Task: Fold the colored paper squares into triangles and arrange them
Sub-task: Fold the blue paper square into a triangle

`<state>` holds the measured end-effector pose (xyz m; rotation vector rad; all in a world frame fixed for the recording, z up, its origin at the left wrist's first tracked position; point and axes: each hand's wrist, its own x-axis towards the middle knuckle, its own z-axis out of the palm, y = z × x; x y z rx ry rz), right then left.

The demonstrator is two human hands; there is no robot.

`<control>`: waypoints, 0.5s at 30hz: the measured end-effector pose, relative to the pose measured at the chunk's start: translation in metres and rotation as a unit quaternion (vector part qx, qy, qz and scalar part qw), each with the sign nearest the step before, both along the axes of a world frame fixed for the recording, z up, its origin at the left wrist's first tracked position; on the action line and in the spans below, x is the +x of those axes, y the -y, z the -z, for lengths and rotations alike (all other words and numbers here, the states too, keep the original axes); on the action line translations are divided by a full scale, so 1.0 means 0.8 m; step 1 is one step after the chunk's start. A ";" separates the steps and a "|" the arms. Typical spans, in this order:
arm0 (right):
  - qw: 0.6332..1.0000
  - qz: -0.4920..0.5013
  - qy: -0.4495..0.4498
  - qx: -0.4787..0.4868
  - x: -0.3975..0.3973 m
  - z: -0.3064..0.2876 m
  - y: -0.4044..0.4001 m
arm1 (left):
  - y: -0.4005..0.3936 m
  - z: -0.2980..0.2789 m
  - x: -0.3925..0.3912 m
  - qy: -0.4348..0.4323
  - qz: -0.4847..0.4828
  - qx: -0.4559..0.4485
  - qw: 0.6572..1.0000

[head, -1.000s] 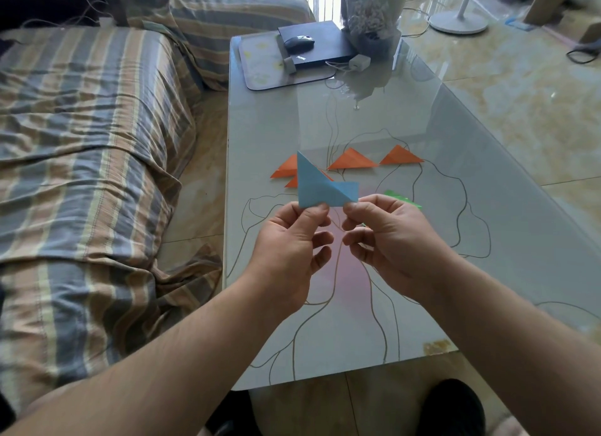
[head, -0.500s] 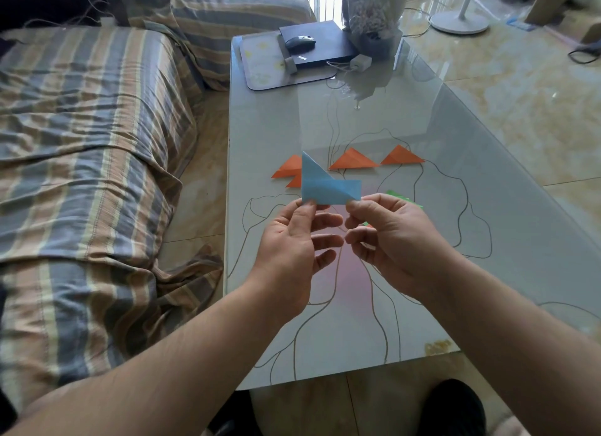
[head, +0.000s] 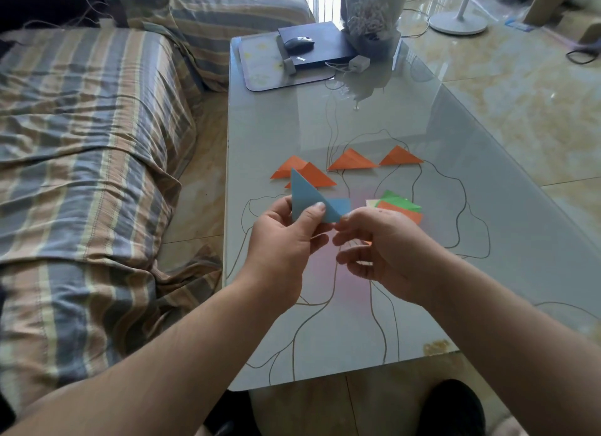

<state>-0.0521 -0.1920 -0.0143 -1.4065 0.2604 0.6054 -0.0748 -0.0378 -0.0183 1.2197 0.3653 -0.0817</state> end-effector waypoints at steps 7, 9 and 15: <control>0.967 0.073 0.208 -0.124 0.005 0.003 0.005 | -0.013 0.000 0.009 0.022 0.046 0.155 0.987; 0.958 0.061 0.255 -0.113 0.004 0.006 0.005 | -0.013 0.001 0.007 0.022 0.074 0.160 0.984; 0.968 0.002 0.238 -0.083 -0.002 0.011 -0.001 | -0.014 0.002 0.002 0.055 0.137 0.256 0.955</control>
